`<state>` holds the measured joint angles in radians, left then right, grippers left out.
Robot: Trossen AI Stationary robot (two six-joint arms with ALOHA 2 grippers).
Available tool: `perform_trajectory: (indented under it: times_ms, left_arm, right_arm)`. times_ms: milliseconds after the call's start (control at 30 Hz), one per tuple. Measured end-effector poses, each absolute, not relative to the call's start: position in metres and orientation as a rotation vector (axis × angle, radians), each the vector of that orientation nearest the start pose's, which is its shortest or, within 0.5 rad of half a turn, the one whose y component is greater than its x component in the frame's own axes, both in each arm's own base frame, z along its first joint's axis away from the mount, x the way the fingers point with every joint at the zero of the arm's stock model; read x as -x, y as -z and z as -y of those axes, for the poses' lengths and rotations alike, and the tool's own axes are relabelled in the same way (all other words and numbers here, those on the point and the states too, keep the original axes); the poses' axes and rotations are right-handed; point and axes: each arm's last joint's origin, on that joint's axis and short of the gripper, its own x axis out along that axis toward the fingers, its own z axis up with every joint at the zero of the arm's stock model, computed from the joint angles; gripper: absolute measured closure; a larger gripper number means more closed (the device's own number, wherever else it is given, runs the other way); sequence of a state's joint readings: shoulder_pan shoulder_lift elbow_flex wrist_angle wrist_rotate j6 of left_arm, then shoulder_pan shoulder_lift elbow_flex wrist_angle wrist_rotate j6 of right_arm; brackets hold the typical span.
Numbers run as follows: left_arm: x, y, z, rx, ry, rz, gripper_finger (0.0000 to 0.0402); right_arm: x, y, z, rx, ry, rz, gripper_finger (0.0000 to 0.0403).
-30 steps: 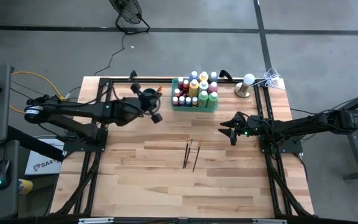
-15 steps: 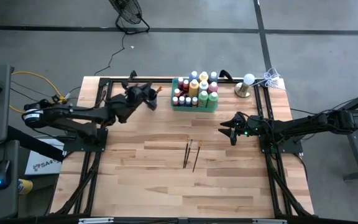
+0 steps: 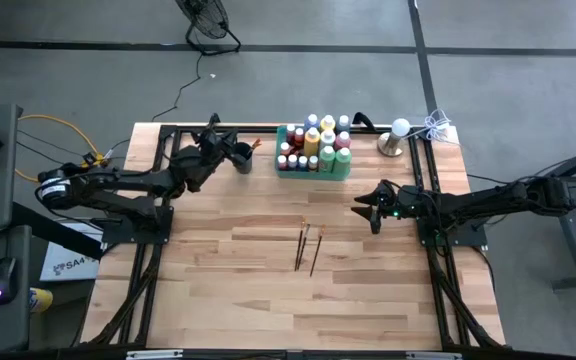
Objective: Pick & Place Paint Supplies
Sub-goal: Put the silver black paint brush into the blue cup, then put the gold black paint brush into the blue cup
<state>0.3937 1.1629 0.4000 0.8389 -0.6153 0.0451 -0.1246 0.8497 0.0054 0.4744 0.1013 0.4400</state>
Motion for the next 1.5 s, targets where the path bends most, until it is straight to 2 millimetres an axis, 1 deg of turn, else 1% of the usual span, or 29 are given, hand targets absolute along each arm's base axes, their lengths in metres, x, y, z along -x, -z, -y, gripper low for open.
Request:
perform_trajectory:
  times_ms: [167,300,400,500,733,867,1033,1167,1300,1500]
  left_arm:
    - [-0.199,-0.226,-0.107,-0.018,-0.994,0.062,0.0401]
    - [-0.200,-0.223,-0.106,-0.009,-0.985,0.027,0.0401]
    - [-0.200,-0.221,-0.106,0.001,-0.973,0.017,0.0393]
    - [-0.201,-0.221,-0.106,0.006,-0.961,0.014,0.0371]
    - [-0.201,-0.221,-0.106,0.006,-0.961,0.014,0.0295]
    - [-0.201,-0.222,-0.106,0.007,-0.961,0.029,0.0272]
    - [-0.201,-0.231,-0.105,-0.023,-0.943,0.112,0.0269]
    - [-0.199,-0.242,-0.102,-0.083,-0.871,0.173,0.0268]
    - [-0.195,-0.248,-0.099,-0.119,-0.828,0.191,0.0268]
    - [-0.188,-0.259,-0.096,-0.211,-0.839,0.204,0.0268]
  right_arm:
    - [-0.142,-0.124,0.021,-0.437,0.301,-0.316,0.0217]
    - [-0.142,-0.124,0.021,-0.437,0.301,-0.316,0.0217]
    - [-0.142,-0.124,0.021,-0.437,0.301,-0.315,0.0217]
    - [-0.142,-0.124,0.021,-0.437,0.301,-0.316,0.0217]
    - [-0.142,-0.124,0.021,-0.437,0.301,-0.316,0.0218]
    - [-0.142,-0.124,0.021,-0.437,0.301,-0.316,0.0217]
    - [-0.142,-0.124,0.021,-0.437,0.301,-0.316,0.0217]
    - [-0.142,-0.124,0.021,-0.437,0.301,-0.316,0.0217]
    - [-0.142,-0.124,0.021,-0.437,0.301,-0.315,0.0217]
    - [-0.142,-0.124,0.021,-0.437,0.301,-0.316,0.0217]
